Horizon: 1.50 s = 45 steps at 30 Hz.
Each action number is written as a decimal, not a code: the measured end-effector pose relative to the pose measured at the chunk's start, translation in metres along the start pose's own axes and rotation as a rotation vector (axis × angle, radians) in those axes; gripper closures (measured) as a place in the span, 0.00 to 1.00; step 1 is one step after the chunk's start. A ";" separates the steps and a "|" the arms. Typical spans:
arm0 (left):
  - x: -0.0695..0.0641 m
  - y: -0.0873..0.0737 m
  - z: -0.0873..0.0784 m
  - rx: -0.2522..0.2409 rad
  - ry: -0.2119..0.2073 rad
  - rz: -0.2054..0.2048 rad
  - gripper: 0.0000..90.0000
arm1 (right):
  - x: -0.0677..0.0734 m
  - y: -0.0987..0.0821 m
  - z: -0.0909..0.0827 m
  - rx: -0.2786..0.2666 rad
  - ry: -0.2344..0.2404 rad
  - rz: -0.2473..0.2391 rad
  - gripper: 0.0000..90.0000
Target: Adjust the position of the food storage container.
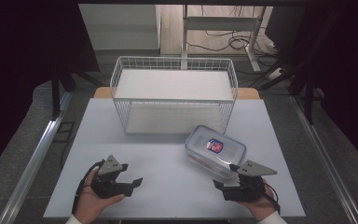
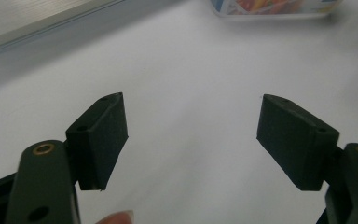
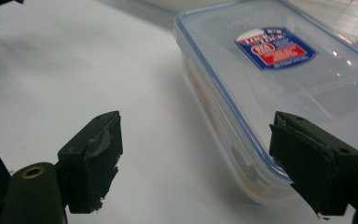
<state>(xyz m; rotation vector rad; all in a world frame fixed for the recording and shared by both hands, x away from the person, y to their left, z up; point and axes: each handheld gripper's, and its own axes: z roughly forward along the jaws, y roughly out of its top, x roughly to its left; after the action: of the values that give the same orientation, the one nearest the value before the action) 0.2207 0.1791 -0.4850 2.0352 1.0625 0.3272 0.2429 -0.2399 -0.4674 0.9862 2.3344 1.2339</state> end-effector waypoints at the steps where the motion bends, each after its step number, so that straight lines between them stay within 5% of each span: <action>1: 0.000 0.000 0.000 0.000 0.001 0.000 0.27 | 0.000 0.000 0.000 -0.003 0.002 0.000 0.19; 23: 0.003 0.001 0.001 -0.001 0.000 -0.001 0.27 | -0.004 0.001 -0.002 -0.004 0.013 0.006 0.22; 37: 0.002 -0.002 -0.002 -0.002 -0.001 0.009 0.27 | -0.014 0.025 -0.004 0.001 0.021 -0.012 0.37; 45: 0.004 -0.004 -0.001 0.009 -0.004 0.010 0.27 | -0.035 0.047 0.007 0.041 -0.012 0.016 0.48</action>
<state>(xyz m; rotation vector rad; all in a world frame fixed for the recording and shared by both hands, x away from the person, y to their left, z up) 0.2203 0.1837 -0.4880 2.0490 1.0532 0.3234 0.2919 -0.2415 -0.4341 1.0250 2.3552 1.1878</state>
